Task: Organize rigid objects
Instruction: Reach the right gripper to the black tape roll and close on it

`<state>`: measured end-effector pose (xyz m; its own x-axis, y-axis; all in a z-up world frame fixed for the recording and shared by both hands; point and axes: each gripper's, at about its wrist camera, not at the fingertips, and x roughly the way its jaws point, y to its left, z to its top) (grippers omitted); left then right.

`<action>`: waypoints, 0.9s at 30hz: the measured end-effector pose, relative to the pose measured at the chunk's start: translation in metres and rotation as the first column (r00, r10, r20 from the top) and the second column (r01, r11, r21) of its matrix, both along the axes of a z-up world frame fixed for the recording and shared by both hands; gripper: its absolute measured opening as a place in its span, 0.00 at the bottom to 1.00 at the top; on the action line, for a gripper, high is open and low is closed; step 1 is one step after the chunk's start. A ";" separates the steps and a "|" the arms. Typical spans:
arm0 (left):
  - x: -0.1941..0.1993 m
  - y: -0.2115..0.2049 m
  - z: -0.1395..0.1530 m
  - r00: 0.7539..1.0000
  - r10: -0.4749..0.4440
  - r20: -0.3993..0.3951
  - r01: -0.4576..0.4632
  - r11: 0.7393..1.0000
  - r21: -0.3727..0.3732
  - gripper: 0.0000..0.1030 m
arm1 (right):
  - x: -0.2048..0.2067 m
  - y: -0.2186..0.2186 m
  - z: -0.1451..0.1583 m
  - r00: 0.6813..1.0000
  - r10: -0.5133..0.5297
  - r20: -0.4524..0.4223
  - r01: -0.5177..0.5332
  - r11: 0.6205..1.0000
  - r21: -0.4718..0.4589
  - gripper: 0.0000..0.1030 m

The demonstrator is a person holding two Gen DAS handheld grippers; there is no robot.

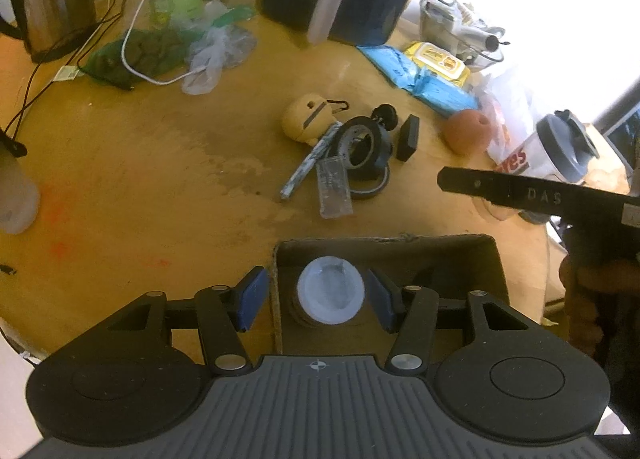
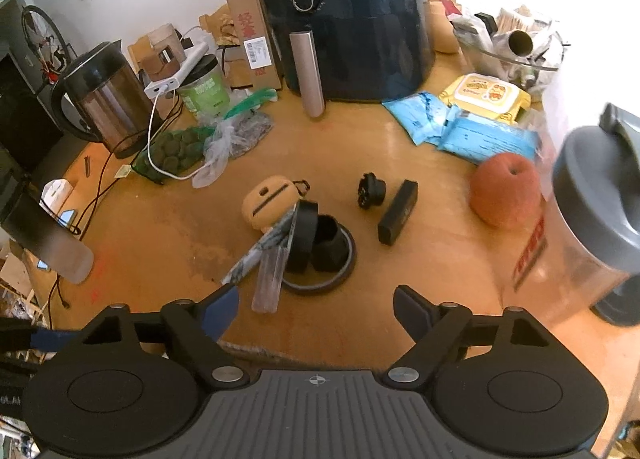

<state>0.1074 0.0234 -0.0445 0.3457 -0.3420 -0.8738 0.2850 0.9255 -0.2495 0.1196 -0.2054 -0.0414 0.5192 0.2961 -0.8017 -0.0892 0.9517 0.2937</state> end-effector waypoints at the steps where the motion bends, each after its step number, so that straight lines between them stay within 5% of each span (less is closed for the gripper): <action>1: 0.001 0.001 0.000 1.000 0.003 -0.001 -0.003 1.000 -0.001 0.52 | 0.003 0.000 -0.001 1.000 0.000 0.002 0.000 1.000 0.004 0.81; 27: 0.015 0.020 0.001 0.996 0.090 -0.003 -0.090 0.996 -0.009 0.52 | 0.065 0.029 -0.053 0.997 0.023 -0.068 -0.019 0.997 0.068 0.35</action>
